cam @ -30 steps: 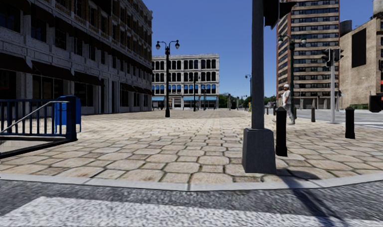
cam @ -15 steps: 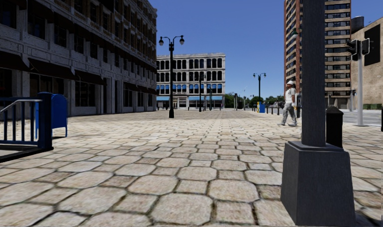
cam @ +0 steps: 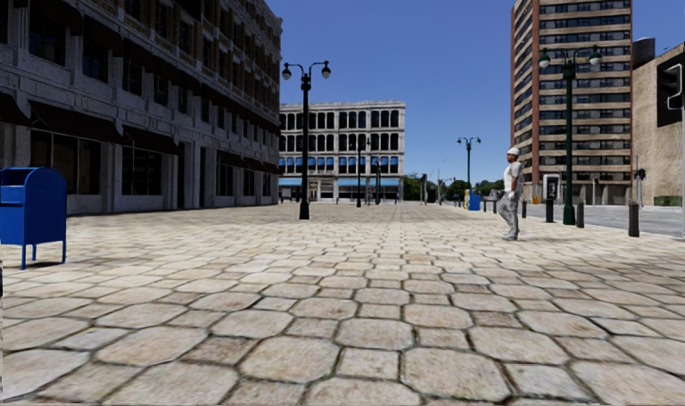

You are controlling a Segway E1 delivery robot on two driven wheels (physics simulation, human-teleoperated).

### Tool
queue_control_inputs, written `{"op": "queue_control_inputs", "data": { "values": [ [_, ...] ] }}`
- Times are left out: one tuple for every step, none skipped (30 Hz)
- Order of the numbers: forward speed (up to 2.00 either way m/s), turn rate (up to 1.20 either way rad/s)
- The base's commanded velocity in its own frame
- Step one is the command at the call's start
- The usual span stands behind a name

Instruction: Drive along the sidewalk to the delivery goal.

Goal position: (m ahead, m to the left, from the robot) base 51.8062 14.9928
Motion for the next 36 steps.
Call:
{"op": "queue_control_inputs", "data": {
  "values": [
    [2.00, 0.00],
    [2.00, 0.00],
    [2.00, 0.00],
    [2.00, 0.00],
    [2.00, 0.00],
    [2.00, 0.00],
    [2.00, 0.00],
    [2.00, 0.00],
    [2.00, 0.00],
    [2.00, -0.08],
    [2.00, -0.29],
    [2.00, -0.46],
    [2.00, -0.59],
    [2.00, -0.69],
    [2.00, -0.77],
    [2.00, -0.97],
    [2.00, -1.04],
    [2.00, -1.09],
    [2.00, -1.20],
    [2.00, -1.20],
    [2.00, -1.20],
    [2.00, -1.20],
    [2.00, -1.20],
    [2.00, -1.20],
    [2.00, -0.75],
    [2.00, -0.03],
    [2.00, 0.00],
    [2.00, 0.00],
    [2.00, 0.00],
    [2.00, 0.00],
    [2.00, 0.00],
    [2.00, 0.00],
    [2.00, 0.00],
    [2.00, 0.00],
    [2.00, 0.00],
    [2.00, 0.00]
  ]
}}
